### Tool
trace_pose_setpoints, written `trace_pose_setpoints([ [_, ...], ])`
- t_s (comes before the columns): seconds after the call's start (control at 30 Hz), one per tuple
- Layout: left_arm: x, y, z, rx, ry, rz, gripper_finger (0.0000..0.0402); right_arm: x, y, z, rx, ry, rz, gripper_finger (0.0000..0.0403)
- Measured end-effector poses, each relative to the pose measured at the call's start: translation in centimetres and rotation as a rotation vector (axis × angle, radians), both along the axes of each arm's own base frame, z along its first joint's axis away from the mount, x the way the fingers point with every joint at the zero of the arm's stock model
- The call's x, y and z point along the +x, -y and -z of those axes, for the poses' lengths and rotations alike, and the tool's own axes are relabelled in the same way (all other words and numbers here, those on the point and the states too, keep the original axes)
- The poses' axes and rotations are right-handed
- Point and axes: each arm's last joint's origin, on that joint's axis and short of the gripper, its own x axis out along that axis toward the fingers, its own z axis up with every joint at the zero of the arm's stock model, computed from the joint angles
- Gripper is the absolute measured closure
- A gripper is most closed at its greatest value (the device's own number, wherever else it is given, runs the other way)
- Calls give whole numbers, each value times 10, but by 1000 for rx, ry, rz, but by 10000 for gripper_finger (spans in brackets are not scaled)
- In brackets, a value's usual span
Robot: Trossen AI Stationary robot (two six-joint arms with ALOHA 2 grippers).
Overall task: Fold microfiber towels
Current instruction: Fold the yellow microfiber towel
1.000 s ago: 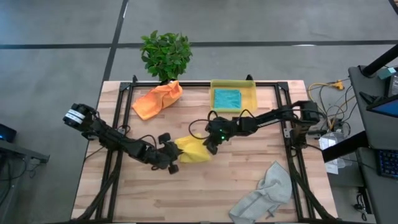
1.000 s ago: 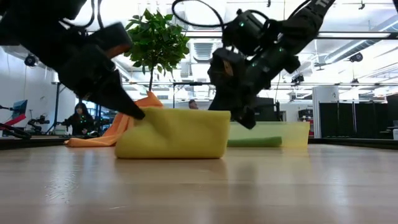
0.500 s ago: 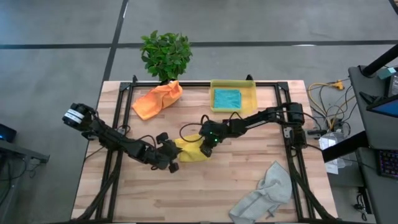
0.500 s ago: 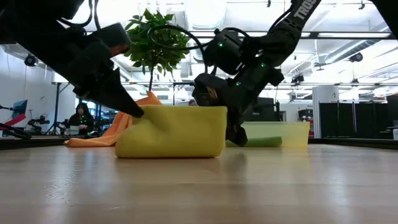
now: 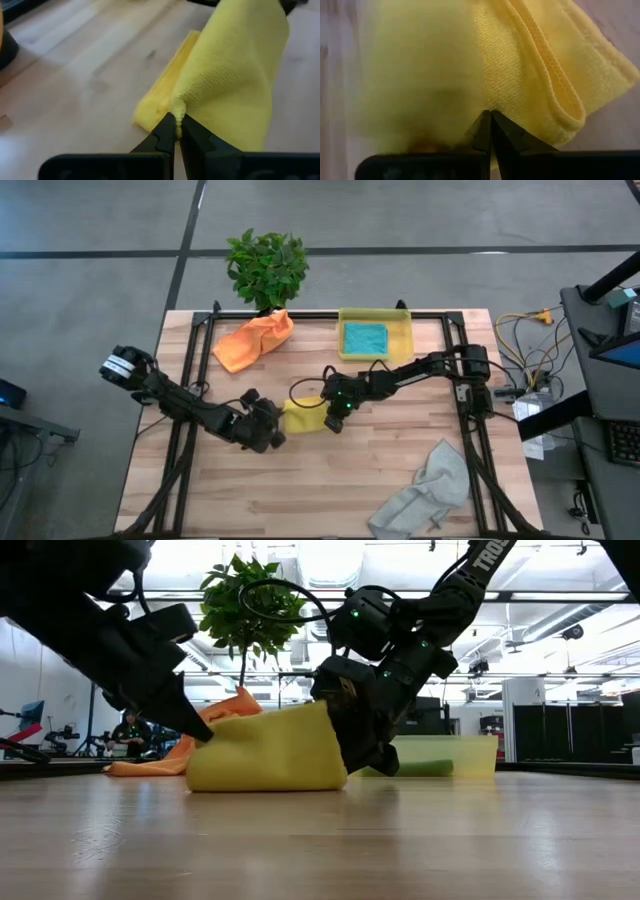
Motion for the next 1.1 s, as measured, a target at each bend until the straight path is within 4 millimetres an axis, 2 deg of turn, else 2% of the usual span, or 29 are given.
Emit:
trace_pose_setpoints([
  [0.43, 11, -18, -3, 36, -51, 40, 401, -1, 0, -3, -7, 2, 0, 394],
  [0.83, 19, -42, 14, 5, -125, -21, 401, -4, 1, -10, -45, -21, 31, 394],
  [0.93, 21, -43, 16, 5, -132, -25, 401, -10, 1, -20, -121, -57, 81, 394],
  [1.1, 27, -41, 14, 36, -110, 30, 401, -26, 1, -54, -331, -81, 177, 394],
])
